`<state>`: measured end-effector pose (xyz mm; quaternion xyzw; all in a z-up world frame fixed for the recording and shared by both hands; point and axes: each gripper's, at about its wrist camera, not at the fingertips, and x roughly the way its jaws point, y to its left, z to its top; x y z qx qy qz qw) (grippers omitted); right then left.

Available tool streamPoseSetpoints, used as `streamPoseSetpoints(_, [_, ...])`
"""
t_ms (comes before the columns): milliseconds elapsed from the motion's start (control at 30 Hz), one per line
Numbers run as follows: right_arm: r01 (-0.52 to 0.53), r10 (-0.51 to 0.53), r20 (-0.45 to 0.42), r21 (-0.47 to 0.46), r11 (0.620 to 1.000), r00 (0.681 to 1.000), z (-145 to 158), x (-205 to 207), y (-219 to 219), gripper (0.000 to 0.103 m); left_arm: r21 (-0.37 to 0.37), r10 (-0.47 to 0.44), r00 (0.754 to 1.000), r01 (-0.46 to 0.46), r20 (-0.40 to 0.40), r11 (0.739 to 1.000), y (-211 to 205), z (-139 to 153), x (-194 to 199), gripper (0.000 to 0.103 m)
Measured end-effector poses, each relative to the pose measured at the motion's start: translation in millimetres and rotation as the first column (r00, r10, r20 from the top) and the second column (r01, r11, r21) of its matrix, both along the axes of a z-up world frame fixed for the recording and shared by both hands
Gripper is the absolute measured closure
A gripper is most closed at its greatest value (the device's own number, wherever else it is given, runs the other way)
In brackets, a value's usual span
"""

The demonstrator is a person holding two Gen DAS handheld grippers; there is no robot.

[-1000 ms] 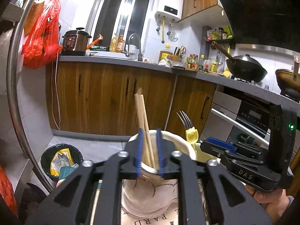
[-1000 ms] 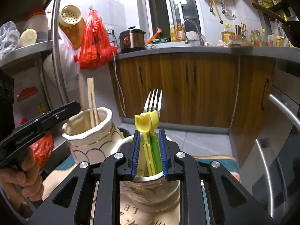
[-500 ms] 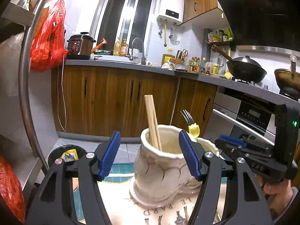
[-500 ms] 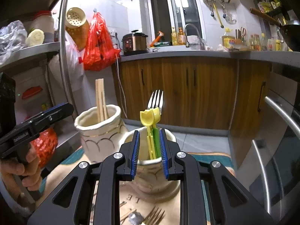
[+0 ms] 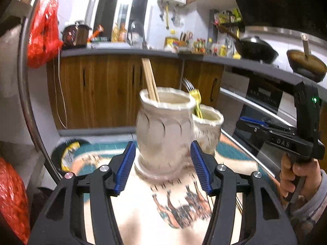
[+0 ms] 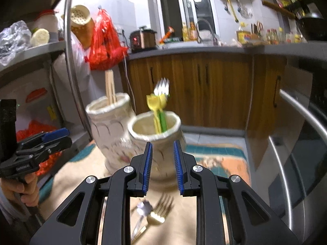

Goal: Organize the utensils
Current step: 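Move both open tools back down to the utensils on the cloth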

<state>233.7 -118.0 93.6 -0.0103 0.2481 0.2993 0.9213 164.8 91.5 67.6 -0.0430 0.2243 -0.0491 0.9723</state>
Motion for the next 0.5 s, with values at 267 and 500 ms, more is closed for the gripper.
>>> streamPoseSetpoints(267, [-0.014,0.007,-0.196,-0.033,0.999,0.981,-41.7,1.5,-10.5,0.08,0.031,-0.071,0.985,0.077,-0.156,0.997,-25.3,-35.7,9.4,0.051])
streamPoseSetpoints(500, [-0.049,0.036,-0.275,-0.041,0.998,0.961,-56.4,-13.5,-8.6,0.08,0.047,-0.108,0.969,0.122,-0.222,0.991,-38.8,-50.0,11.7,0.052])
